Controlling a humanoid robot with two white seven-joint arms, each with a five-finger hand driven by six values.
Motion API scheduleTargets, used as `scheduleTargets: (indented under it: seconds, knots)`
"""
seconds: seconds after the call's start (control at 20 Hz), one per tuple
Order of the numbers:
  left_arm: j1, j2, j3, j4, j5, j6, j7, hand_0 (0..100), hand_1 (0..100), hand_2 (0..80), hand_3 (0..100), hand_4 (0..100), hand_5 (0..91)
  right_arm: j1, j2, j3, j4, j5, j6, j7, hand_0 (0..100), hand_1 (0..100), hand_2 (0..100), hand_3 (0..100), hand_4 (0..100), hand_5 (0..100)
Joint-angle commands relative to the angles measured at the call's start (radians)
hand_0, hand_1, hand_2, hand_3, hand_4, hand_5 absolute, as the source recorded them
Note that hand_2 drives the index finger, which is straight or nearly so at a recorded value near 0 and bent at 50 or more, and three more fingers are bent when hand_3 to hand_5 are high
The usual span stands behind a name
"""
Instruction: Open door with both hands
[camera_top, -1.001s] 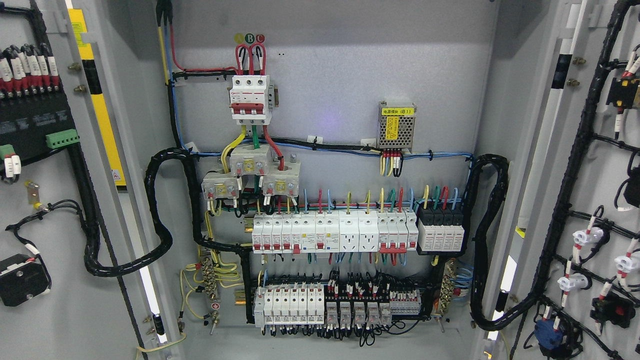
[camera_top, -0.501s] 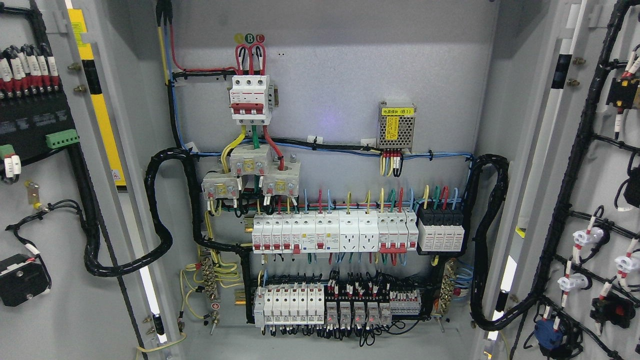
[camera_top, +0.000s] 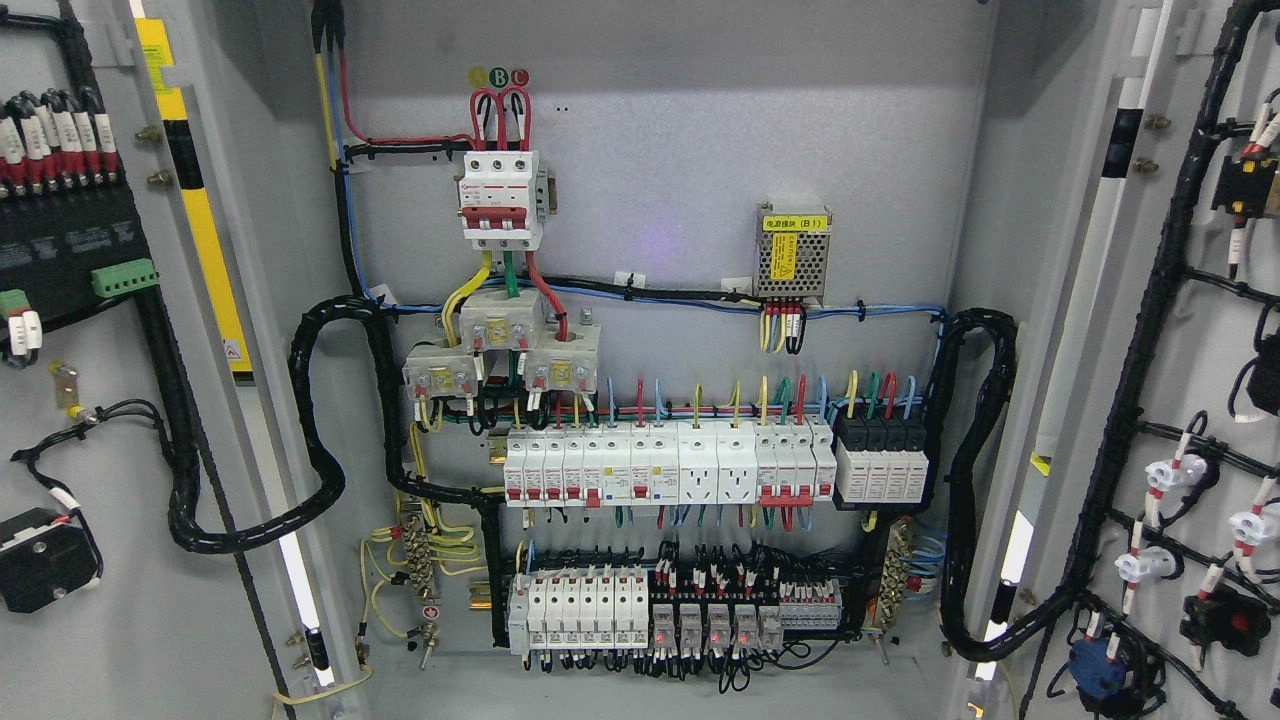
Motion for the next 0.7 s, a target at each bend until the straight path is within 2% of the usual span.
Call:
scheduleTargets:
  seconds: [0.0, 0.1, 0.2, 0.35, 0.5, 0.55, 0.65]
  knots:
    - [-0.066, -0.064, -0.05, 0.636, -0.007, 0.114, 0.101, 0, 0, 0.0, 0, 0, 0.0, -0.075, 0.087, 0.04, 0.499, 0.155, 0.0, -0.045, 22, 7, 0, 0, 0, 0]
    - [-0.054, -0.063, -0.066, 0.664, -0.007, 0.114, 0.161, 0, 0, 0.0, 0, 0, 0.0, -0.08, 0.103, 0.041, 0.517, 0.199, 0.018, -0.056, 22, 7, 0, 0, 0, 0]
    - [-0.053, -0.051, -0.093, 0.675, -0.012, 0.112, 0.189, 0, 0, 0.0, 0, 0, 0.0, -0.098, 0.104, 0.031, 0.529, 0.265, 0.102, -0.082, 22, 7, 0, 0, 0, 0]
    - [-0.048, -0.023, -0.24, 0.673, -0.082, 0.085, 0.189, 0, 0, 0.0, 0, 0, 0.0, -0.115, 0.11, 0.036, 0.536, 0.278, 0.228, -0.097, 22, 7, 0, 0, 0, 0]
    - [-0.048, -0.024, -0.29, 0.673, -0.092, 0.031, 0.19, 0, 0, 0.0, 0, 0, 0.0, -0.147, 0.146, 0.042, 0.545, 0.287, 0.366, -0.105, 22, 7, 0, 0, 0, 0]
    - [-0.048, -0.026, -0.309, 0.673, -0.104, 0.016, 0.189, 0, 0, 0.0, 0, 0, 0.0, -0.164, 0.148, 0.042, 0.552, 0.301, 0.405, -0.123, 22, 7, 0, 0, 0, 0]
    - [-0.048, -0.024, -0.343, 0.673, -0.139, -0.004, 0.189, 0, 0, 0.0, 0, 0, 0.0, -0.178, 0.15, 0.041, 0.584, 0.343, 0.431, -0.187, 22, 7, 0, 0, 0, 0]
